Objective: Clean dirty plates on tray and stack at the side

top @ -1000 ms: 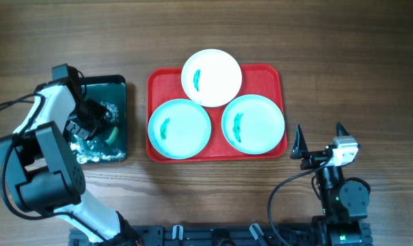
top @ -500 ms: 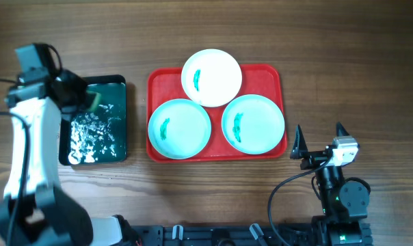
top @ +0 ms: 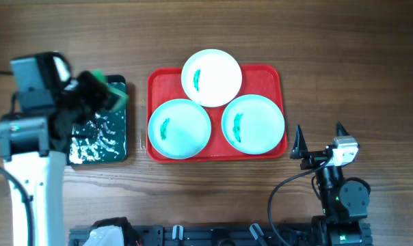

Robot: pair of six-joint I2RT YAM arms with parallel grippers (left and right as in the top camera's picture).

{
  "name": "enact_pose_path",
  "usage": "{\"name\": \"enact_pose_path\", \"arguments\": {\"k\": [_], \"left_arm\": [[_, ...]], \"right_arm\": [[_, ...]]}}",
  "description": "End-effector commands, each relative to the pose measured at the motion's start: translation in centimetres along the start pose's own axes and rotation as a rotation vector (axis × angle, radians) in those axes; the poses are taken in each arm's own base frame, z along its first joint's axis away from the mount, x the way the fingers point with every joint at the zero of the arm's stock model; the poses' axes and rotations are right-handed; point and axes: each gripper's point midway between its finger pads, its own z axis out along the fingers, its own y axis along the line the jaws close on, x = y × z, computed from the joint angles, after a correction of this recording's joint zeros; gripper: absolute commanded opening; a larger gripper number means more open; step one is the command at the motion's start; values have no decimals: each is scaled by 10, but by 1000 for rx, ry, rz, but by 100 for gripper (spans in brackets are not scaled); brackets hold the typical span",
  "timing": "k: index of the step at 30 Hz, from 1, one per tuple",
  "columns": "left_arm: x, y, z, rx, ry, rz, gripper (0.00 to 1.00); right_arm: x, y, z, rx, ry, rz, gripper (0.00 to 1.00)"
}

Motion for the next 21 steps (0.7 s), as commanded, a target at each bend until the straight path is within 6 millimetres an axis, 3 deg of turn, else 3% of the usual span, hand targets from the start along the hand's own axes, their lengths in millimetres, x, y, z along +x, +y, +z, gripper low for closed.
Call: {"name": "enact_pose_path", "arguments": {"k": [1,3,5,10,13,14,16,17,18,21], "left_arm": [[64,-27,42,28,212,185,4],[106,-33,73,16,325,266,4],[133,-33,101,-14,384,317,4],[171,-2,176,-240,436,303,4],[186,15,198,-304,493,307,5],[188,19,204,-319,495,308,26],[182,22,211,-336,462,320,45],[177,21,213,-339,435,327,61],[171,17,211,-331,418,324,69],[145,-2,190,-308,383,298,72]], "right_arm": [[-2,-3,0,18,-9,-12,100],[-2,-3,0,18,-8,-12,100],[-2,-3,0,18,-9,-12,100],[-2,-3,0,18,-9,-12,100],[-2,-3,0,18,-8,-12,100],[-2,-3,0,18,-9,-13,100],[-2,-3,0,18,-9,-12,100],[-2,-3,0,18,-9,-12,100],[-2,-3,0,18,-9,-12,100],[-2,-3,0,18,-9,-13,100]]}}
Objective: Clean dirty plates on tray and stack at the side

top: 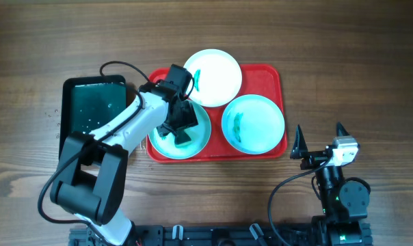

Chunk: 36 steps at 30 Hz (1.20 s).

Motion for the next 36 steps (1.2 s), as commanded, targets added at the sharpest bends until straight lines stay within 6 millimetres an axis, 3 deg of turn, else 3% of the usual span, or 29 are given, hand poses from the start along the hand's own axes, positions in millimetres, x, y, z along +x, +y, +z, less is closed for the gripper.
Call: {"name": "enact_pose_path", "arguments": {"k": [1,4,5,8,11,14,15,16,17,18,19,21,22,24,27,28,31,32,33,34,36], "left_arm": [[-32,-1,-56,26,-102,-43,72],[-47,15,-120,70,-182,-109,77],[-49,25,-136,82,-209,-137,97],[-51,67,-165,75,-246,-252,100],[-43,108,-165,15,-195,-364,100],[-34,122,-155,-16,-151,-401,100],[-31,124,-149,-23,-137,-402,100],[-28,125,-145,-28,-127,-405,100],[-26,126,-142,-32,-119,-406,100],[-24,127,-139,-36,-111,-407,100],[-23,128,-139,-39,-106,-407,100],[-23,128,-138,-40,-106,-407,100],[-23,128,-139,-39,-106,-407,100],[-23,127,-139,-34,-107,-407,100],[-23,127,-139,-34,-107,-407,100],[-23,127,-139,-34,-107,-407,100],[-23,126,-138,-32,-106,-407,100],[-23,125,-138,-25,-102,-406,100],[-22,123,-138,-16,-97,-406,100],[-22,122,-138,-11,-94,-405,100],[-22,120,-138,-1,-89,-405,100]], "right_arm": [[-2,-3,0,18,-9,-12,99],[-2,-3,0,18,-9,-13,100],[-2,-3,0,18,-9,-12,100],[-2,-3,0,18,-9,-12,100],[-2,-3,0,18,-9,-12,100],[-7,3,0,-18,-30,24,99],[-13,29,-3,-171,-40,170,100],[-12,70,-16,-426,44,416,100],[-5,98,-31,-590,185,633,100],[-6,99,-32,-582,249,831,100],[-13,101,-33,-594,288,1005,100],[-85,119,-66,-874,27,830,100],[-123,118,-86,-945,-142,770,100],[-171,116,-97,-933,-210,736,100],[-189,125,-70,-778,63,503,99],[-181,124,-43,-683,460,361,100],[-184,131,-22,-679,725,472,99],[-183,137,-9,-695,817,567,64],[-173,140,6,-682,886,638,18],[-160,146,19,-698,930,632,10],[-111,154,45,-572,1058,532,15]]}}
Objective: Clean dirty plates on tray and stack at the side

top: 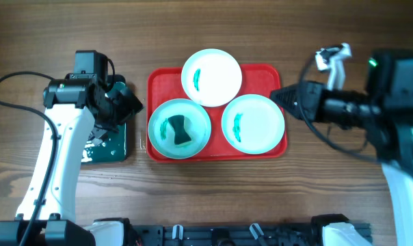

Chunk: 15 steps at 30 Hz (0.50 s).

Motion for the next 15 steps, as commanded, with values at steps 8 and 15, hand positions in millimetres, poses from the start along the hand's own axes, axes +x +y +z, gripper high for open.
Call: {"name": "enact_pose_path", "arguments": {"k": [8,15], "left_arm": [[2,-3,0,18,16,-9,100],[1,-3,0,21,12,-9,100]], "right_arm": [[21,-75,183,403,215,-74,84],[73,-141,270,449,440,-230,53]]}}
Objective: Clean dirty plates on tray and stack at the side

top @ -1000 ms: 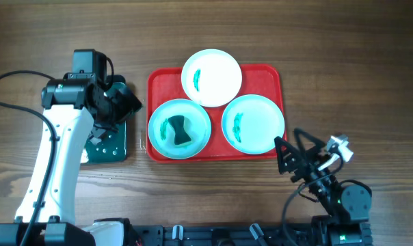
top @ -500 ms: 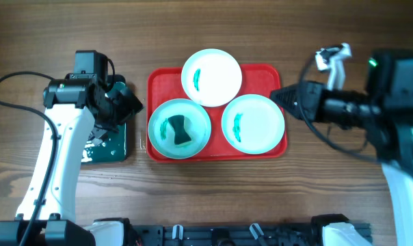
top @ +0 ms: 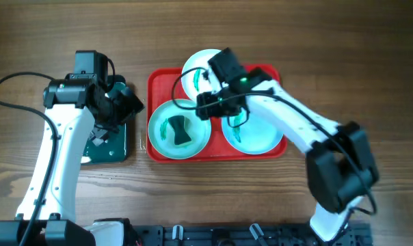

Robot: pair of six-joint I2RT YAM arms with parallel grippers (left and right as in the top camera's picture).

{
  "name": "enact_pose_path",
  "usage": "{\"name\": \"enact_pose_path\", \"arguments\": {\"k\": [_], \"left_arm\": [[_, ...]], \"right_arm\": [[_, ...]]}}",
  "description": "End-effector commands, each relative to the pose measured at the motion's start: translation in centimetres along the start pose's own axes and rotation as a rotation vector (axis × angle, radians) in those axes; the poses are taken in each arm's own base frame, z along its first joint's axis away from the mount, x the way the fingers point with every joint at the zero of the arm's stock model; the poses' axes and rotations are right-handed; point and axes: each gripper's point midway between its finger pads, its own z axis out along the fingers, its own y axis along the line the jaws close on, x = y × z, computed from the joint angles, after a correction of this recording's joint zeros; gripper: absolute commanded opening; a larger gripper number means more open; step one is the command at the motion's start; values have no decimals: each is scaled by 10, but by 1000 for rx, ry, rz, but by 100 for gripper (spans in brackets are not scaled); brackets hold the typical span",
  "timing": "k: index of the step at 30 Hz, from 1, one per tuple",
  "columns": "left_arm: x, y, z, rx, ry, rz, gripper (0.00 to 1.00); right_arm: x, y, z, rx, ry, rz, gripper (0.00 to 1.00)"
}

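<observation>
Three plates stand on the red tray (top: 155, 80). The pale blue plate (top: 158, 119) at the tray's left holds a green sponge (top: 179, 130) lying loose on it. A second pale blue plate (top: 264, 133) at the right shows a green smear. The white plate (top: 195, 67) at the back is partly hidden by my right arm. My right gripper (top: 202, 109) is at the left plate's right rim; its jaws cannot be made out. My left gripper (top: 128, 104) hangs open and empty over the dark soapy tray (top: 114, 147).
The dark tray of soapy water lies left of the red tray, with my left arm over it. My right arm stretches across the red tray from the front right. Bare wooden table lies to the right of the tray and in front of it.
My right gripper was outside the tray's right edge and is now over the tray, at the right rim of the left plate. The left arm and the sponge have stayed put.
My left gripper was at the soapy tray with the green sponge while the right arm was parked at the front. Then the left held the sponge on the left plate. Later the sponge lay loose there, the left was back over the soapy tray, and the right arm had come up.
</observation>
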Motion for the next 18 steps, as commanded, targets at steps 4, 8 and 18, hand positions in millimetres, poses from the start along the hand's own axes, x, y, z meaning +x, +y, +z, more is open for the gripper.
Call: {"name": "enact_pose_path", "arguments": {"k": [4,8,18], "left_arm": [[-1,0,0,4,2,-9,100],[0,-1,0,5,3,-6,100],[29,-31,19,25,103,100,46]], "right_arm": [[6,-14,43,38,53,-48,54],[11,-29,57,97,76,-39,49],[20,-29,58,98,108,102,13]]}}
